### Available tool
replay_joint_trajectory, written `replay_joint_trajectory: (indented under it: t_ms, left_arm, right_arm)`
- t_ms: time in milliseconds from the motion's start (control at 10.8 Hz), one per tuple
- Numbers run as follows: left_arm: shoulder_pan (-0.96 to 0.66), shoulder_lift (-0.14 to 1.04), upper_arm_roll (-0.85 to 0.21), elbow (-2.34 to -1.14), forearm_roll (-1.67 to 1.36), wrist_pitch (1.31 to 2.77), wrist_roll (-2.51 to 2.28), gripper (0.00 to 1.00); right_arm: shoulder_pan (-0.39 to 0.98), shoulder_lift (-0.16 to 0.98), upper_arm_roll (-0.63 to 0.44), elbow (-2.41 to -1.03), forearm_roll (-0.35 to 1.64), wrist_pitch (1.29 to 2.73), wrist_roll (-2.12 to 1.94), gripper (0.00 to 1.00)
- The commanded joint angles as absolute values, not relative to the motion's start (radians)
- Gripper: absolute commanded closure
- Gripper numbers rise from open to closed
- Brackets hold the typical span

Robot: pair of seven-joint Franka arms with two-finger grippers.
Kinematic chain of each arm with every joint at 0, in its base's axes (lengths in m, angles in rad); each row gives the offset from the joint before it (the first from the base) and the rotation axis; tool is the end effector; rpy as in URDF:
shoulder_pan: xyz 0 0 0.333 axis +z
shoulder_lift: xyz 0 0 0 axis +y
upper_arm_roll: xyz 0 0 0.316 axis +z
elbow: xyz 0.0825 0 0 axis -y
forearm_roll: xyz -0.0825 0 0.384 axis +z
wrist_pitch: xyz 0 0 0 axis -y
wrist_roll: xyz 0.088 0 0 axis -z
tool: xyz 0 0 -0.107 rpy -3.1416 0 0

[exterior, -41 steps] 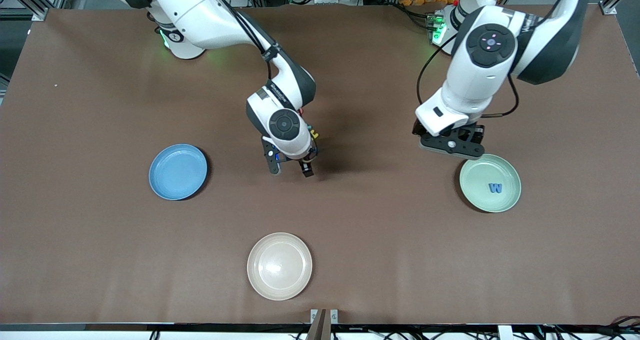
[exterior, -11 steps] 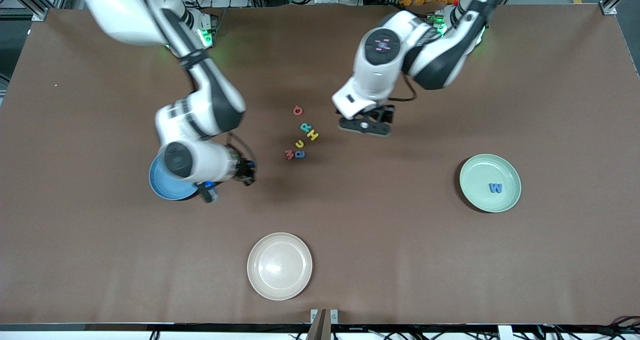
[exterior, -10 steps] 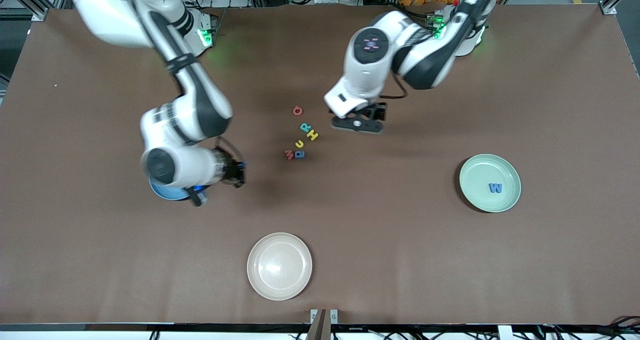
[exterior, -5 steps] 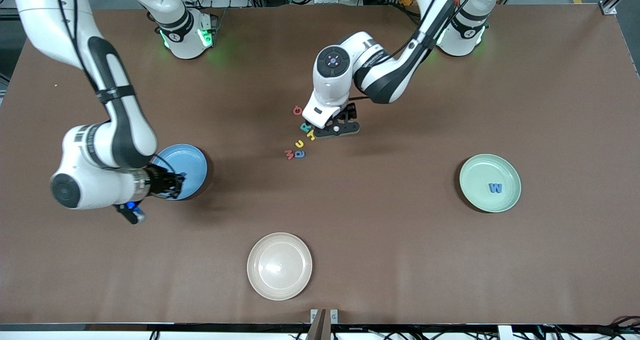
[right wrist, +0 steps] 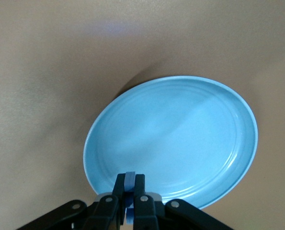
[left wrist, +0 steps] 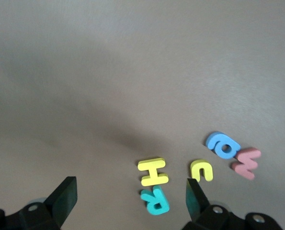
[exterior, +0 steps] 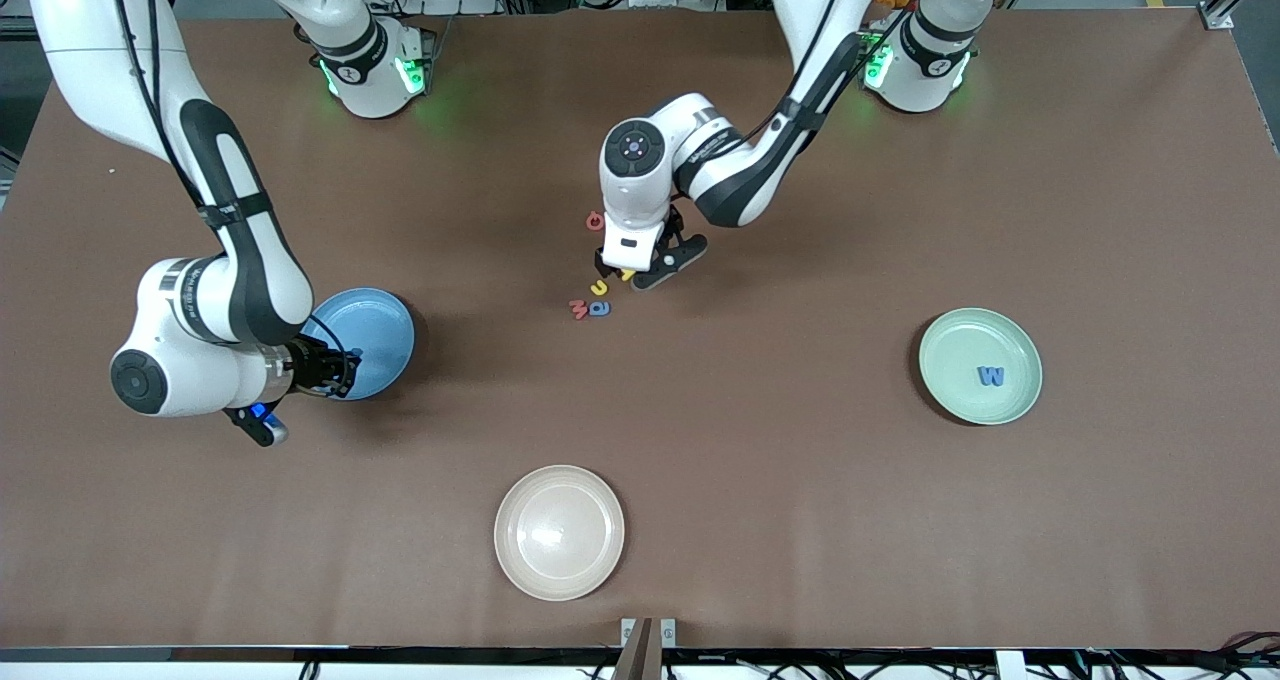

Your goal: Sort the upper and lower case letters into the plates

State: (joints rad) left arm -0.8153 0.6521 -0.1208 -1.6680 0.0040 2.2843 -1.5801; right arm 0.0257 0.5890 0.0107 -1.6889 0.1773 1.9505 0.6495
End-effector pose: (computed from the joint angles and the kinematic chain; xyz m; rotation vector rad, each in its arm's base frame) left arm 0.4099 -0.5416 0.2255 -2.9598 -1.0217 0.1203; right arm 0.6385 0.0345 0.2345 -2.8632 1.0566 0.5568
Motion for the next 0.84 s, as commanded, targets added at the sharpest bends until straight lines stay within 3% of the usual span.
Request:
replay_joint_trajectory:
  t_ms: [0,93,186,744]
  left_arm:
    - [-0.842,0.71,-0.1,-1.6,0.006,2.286,-1.684,0.0]
    - [-0.844,0.722,-0.1,-1.598,0.006,2.286,-1.699,0.0]
    - [-0.847,0.736,-0.1,-1.591,0.006,2.286,-1.71,0.0]
    - [-0.87,0.761,-0.092,-1.597,0.021,2.334,-1.753,0.0]
  right_arm:
    - [0.023,0.574,0.014,-1.738,0.169,1.993,0.64,0.8]
    - [0.023,0.574,0.014,-1.741,0.169,1.996,0.64,0.19]
    - [0.023,0.574,0.014,-1.741,0.167,1.993,0.64,0.0]
    - [0.06,0.554,0.017,-1.671,0.17,1.918,0.711,0.0]
